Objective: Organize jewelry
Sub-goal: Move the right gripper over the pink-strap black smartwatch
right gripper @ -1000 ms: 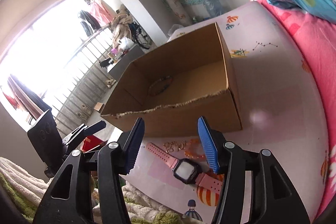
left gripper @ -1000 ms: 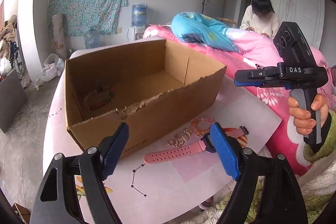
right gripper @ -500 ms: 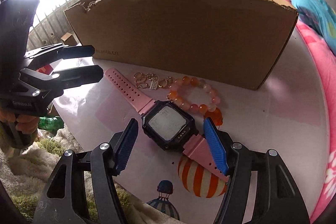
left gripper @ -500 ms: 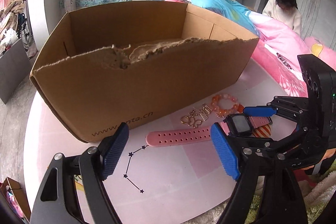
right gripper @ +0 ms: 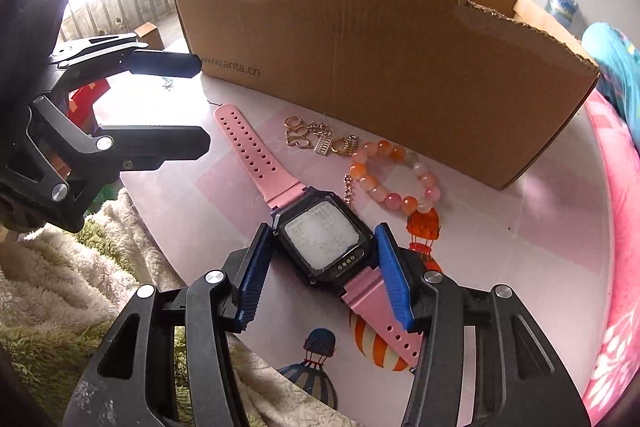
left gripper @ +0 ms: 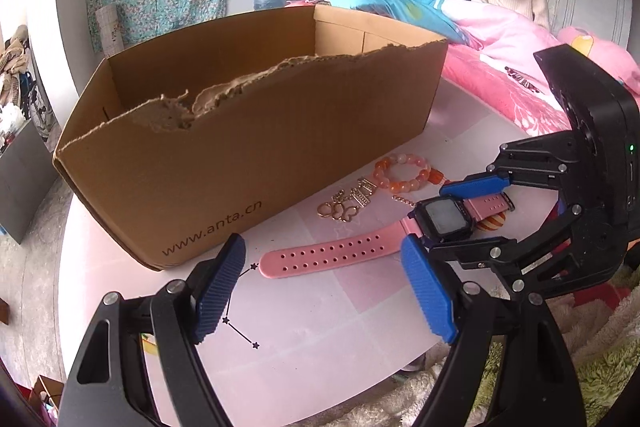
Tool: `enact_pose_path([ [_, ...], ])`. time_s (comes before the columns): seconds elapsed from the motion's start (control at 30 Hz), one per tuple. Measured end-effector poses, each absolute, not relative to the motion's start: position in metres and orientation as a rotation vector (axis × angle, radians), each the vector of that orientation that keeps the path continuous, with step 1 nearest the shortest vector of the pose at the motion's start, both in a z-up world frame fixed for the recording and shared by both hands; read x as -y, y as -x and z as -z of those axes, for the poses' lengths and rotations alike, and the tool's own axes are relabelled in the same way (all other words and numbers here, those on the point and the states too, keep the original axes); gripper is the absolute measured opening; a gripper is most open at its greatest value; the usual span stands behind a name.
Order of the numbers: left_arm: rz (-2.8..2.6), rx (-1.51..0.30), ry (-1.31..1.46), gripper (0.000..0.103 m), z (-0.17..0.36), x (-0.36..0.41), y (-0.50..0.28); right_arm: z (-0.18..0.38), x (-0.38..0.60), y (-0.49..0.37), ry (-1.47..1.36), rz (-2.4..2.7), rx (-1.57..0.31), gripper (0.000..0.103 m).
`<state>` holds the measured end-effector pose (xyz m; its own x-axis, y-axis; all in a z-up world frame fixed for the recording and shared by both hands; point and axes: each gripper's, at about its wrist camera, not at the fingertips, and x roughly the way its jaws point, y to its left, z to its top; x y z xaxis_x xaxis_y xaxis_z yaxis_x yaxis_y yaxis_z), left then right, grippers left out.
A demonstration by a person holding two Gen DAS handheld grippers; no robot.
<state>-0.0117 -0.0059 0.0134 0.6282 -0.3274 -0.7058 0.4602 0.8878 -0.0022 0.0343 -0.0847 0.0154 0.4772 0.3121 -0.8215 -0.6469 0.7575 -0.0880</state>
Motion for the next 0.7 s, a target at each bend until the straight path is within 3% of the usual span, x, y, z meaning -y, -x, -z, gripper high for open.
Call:
enact_pose_path([
  [0.2,0.483,-0.775,-0.232,0.078,-0.005,0.022,0.015,-0.018,0.067,-0.015,0.461,-0.616,-0.891,0.049],
  [0.4,0.441,-0.774,-0.156,0.078,-0.006,0.019,0.004,-0.012,0.074,-0.017,0.279,-0.614,-0.989,0.049],
  [0.7,0.363,-0.814,-0.206,0.078,0.01,0.019,-0.007,-0.032,0.104,-0.028,0.068,-0.678,-0.993,0.05],
])
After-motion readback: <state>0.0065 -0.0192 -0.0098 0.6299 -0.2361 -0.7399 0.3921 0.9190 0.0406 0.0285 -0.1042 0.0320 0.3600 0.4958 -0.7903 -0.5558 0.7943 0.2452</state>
